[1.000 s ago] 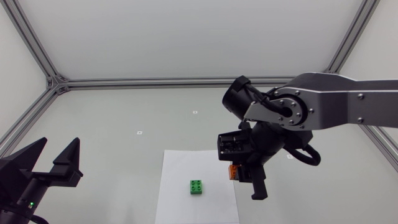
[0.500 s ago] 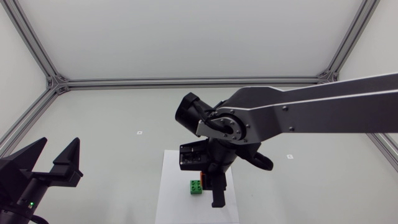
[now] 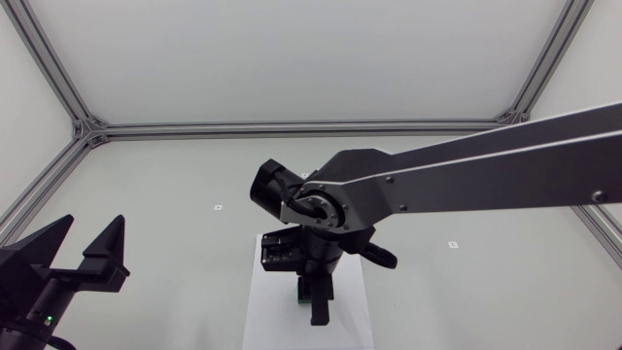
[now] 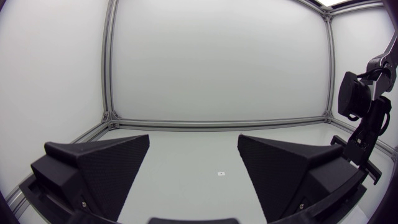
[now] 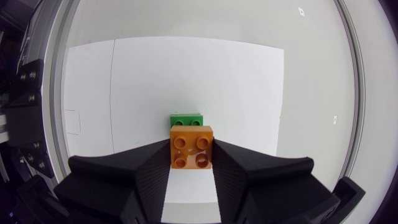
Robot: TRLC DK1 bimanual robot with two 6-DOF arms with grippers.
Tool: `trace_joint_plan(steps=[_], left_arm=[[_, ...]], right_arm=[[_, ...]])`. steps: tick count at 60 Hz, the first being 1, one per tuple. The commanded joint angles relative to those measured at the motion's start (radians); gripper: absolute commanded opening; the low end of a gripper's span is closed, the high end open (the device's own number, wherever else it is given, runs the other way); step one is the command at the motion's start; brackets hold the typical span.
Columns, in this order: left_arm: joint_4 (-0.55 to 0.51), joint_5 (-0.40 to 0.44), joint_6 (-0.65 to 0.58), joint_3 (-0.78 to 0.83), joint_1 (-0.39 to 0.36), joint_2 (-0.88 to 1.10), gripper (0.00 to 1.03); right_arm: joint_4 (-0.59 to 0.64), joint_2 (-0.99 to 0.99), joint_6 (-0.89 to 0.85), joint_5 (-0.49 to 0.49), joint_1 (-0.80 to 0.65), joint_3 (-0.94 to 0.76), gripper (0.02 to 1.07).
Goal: Pick up the orange 2x2 brick with the right arm and stack it on top of the green 2x2 brick in the center
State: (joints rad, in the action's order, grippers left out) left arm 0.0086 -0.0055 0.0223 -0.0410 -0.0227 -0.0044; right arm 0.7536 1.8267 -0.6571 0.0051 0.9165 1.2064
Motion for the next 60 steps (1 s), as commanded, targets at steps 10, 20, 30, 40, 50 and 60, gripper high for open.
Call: trace_joint_plan(steps=[10,20,30,40,50,60], left_arm=[[-0.015,0.004,-0.013,0.041,0.003,-0.008,0.99],[-0.013,0.004,-0.013,0.041,0.003,-0.008,0.99],[-0.015,0.004,-0.013,0.041,0.003,-0.008,0.99],[-0.015,0.004,-0.013,0.041,0.003,-0.008,0.99],[-0.015,0.004,-0.013,0.041,0.003,-0.008,0.99],[-0.015,0.004,-0.013,0.041,0.003,-0.008,0.99]], right_arm=[[-0.008,0.037,0.011,0.004,0.012,0.022,0.08],[-0.016,0.046,0.016,0.004,0.015,0.022,0.07],[-0.016,0.054,0.019,0.004,0.018,0.024,0.08],[-0.020,0.060,0.022,0.004,0.021,0.019,0.07],[-0.025,0.066,0.022,0.004,0.021,0.019,0.08],[-0.025,0.072,0.024,0.010,0.021,0.018,0.08]])
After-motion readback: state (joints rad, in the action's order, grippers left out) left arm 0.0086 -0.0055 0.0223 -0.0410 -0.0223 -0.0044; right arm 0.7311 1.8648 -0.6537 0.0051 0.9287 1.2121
